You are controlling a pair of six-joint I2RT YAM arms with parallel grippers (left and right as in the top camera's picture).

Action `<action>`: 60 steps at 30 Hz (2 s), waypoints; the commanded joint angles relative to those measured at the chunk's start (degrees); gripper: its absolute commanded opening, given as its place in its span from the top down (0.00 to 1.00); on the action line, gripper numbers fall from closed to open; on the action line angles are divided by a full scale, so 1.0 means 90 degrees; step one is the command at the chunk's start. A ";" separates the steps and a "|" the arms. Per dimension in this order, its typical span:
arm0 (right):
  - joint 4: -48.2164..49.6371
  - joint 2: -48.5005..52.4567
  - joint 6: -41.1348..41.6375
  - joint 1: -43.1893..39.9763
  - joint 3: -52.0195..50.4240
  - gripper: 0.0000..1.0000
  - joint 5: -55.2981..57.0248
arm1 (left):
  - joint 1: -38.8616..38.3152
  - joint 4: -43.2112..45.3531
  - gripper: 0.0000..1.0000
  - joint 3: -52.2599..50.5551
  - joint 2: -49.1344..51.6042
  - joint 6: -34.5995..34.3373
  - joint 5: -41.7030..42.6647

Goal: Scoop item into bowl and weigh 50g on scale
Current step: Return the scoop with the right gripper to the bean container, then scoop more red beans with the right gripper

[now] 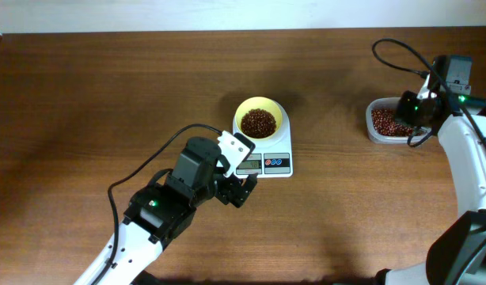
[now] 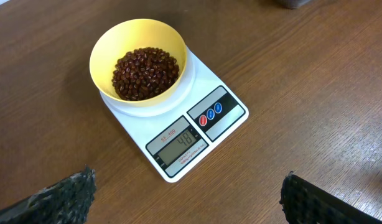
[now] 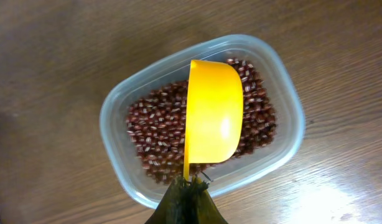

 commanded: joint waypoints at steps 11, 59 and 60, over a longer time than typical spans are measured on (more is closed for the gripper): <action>-0.0044 0.0362 -0.0216 -0.0007 -0.0131 0.96 0.0289 | -0.0010 0.0015 0.01 -0.0053 -0.0002 -0.0083 0.0022; -0.0257 0.0571 -0.0291 -0.0886 0.0063 0.96 -0.2195 | -0.0010 0.0015 0.01 -0.0053 -0.0002 -0.0080 0.0022; -0.0255 0.0571 -0.0289 -0.0940 0.0063 0.96 -0.2351 | -0.0010 0.0015 0.01 -0.0053 -0.0002 -0.0083 0.0022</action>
